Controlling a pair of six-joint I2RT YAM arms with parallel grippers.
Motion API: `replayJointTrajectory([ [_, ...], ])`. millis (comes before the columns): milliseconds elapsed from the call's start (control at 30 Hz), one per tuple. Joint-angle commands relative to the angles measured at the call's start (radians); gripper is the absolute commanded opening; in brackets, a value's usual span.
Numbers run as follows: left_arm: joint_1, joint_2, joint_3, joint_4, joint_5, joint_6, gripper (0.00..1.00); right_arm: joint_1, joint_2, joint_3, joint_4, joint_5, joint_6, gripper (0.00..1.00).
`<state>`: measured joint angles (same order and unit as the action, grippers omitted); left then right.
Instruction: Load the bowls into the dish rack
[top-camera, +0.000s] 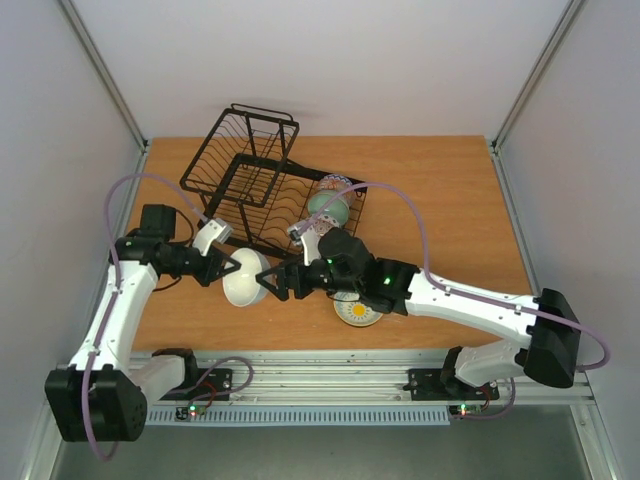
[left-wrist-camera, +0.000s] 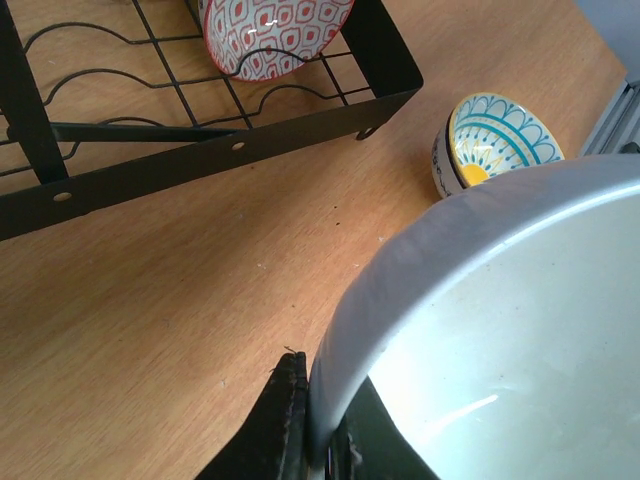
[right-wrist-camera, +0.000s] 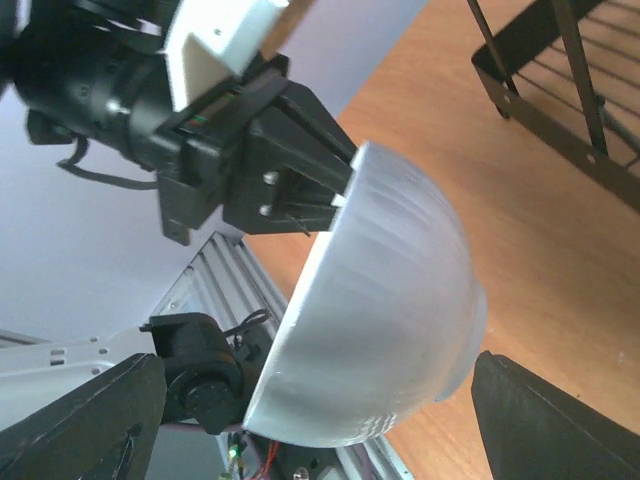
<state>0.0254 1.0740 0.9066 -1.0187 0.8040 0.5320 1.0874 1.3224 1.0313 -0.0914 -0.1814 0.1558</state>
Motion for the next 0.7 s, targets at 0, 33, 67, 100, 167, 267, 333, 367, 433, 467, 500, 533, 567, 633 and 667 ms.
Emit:
replayJointTrajectory([
  [0, -0.004, -0.034, -0.007, 0.048, 0.063, -0.005, 0.0, -0.006, 0.036, -0.032, 0.088, -0.019, 0.117, 0.86],
  [33, -0.004, -0.035, -0.009, 0.046, 0.07, -0.002, 0.0, -0.006, 0.045, -0.04, 0.12, -0.021, 0.122, 0.86],
  [67, -0.004, -0.034, -0.008, 0.042, 0.077, 0.002, 0.0, -0.006, 0.055, -0.053, 0.143, -0.03, 0.134, 0.87],
  [100, -0.004, -0.031, -0.008, 0.038, 0.083, 0.007, 0.01, -0.006, 0.062, -0.063, 0.171, -0.041, 0.141, 0.87],
  [167, -0.004, -0.026, -0.006, 0.031, 0.093, 0.015, 0.01, -0.006, 0.077, -0.081, 0.22, -0.056, 0.156, 0.87],
  [267, -0.004, -0.024, -0.006, 0.024, 0.099, 0.027, 0.01, -0.005, 0.084, -0.106, 0.271, -0.067, 0.173, 0.88],
  [333, -0.004, -0.021, -0.006, 0.025, 0.102, 0.028, 0.0, -0.006, 0.081, -0.124, 0.295, -0.071, 0.186, 0.88],
  [367, -0.004, -0.022, -0.006, 0.024, 0.104, 0.028, 0.01, -0.006, 0.08, -0.133, 0.308, -0.073, 0.19, 0.88],
  [433, -0.004, -0.021, -0.006, 0.023, 0.107, 0.031, 0.0, -0.006, 0.077, -0.152, 0.333, -0.077, 0.203, 0.87],
  [467, -0.004, -0.02, -0.006, 0.023, 0.109, 0.031, 0.0, -0.006, 0.077, -0.159, 0.344, -0.082, 0.207, 0.86],
  [500, -0.004, -0.019, -0.006, 0.022, 0.109, 0.032, 0.0, -0.006, 0.077, -0.166, 0.358, -0.089, 0.211, 0.85],
  [533, -0.003, -0.018, -0.007, 0.023, 0.109, 0.033, 0.0, -0.006, 0.08, -0.172, 0.379, -0.098, 0.217, 0.84],
  [567, -0.004, -0.017, -0.006, 0.023, 0.11, 0.034, 0.01, -0.007, 0.084, -0.175, 0.393, -0.11, 0.223, 0.83],
  [633, -0.003, -0.017, -0.006, 0.022, 0.111, 0.034, 0.01, -0.007, 0.095, -0.178, 0.42, -0.134, 0.233, 0.82],
  [667, -0.004, -0.016, -0.006, 0.022, 0.112, 0.035, 0.0, -0.007, 0.1, -0.178, 0.432, -0.145, 0.238, 0.81],
])
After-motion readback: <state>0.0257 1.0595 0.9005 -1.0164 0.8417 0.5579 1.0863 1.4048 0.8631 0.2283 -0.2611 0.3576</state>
